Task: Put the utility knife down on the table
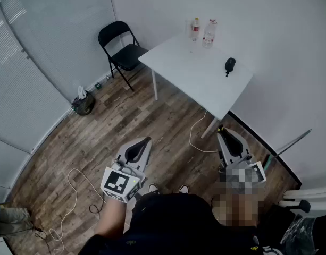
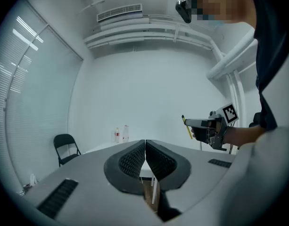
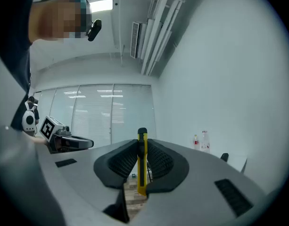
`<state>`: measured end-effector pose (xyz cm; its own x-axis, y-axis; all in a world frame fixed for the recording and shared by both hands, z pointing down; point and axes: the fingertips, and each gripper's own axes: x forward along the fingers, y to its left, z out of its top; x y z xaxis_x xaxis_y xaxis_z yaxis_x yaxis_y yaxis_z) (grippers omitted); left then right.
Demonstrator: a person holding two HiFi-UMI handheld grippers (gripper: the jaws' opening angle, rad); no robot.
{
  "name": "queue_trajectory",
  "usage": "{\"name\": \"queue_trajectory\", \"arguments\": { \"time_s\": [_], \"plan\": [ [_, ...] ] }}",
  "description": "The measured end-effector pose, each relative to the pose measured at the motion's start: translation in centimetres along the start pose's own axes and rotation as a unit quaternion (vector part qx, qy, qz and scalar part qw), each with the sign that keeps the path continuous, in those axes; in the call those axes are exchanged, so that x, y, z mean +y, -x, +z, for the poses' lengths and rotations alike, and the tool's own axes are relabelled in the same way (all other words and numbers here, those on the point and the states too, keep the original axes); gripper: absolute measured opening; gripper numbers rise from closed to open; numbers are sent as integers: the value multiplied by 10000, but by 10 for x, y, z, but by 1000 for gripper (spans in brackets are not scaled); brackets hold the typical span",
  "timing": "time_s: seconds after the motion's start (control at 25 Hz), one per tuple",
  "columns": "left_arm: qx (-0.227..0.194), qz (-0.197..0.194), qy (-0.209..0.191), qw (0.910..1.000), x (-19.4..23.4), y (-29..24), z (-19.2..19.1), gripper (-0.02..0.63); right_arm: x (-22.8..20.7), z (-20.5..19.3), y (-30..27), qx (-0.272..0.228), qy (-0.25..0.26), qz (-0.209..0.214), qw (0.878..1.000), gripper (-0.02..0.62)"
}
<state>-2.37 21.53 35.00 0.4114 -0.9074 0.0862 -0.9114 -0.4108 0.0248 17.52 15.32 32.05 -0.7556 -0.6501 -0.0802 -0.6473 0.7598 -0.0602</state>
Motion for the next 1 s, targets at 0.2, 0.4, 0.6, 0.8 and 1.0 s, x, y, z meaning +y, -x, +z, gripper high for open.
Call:
{"name": "queue_trajectory", "arguments": {
  "time_s": [0.2, 0.4, 0.6, 0.8, 1.0],
  "plan": [
    [38, -15, -5, 10000, 0, -2, -2, 23, -2, -1, -1, -6, -4, -13, 10000, 74],
    [27, -50, -15, 10000, -1, -3, -2, 23, 1, -3, 1, 12, 29, -8, 10000, 75],
    [-9, -123, -11, 9999, -2, -3, -3, 23, 4, -2, 1, 16, 22, -1, 10000, 75],
    [2, -150, 14, 9999, 0, -3, -3, 23, 6, 0, 0, -2, 13, 15, 10000, 75],
    [13, -168, 45, 9998, 6, 0, -6, 23, 10, -5, -7, 81, -68, -1, 9999, 75]
  ]
}}
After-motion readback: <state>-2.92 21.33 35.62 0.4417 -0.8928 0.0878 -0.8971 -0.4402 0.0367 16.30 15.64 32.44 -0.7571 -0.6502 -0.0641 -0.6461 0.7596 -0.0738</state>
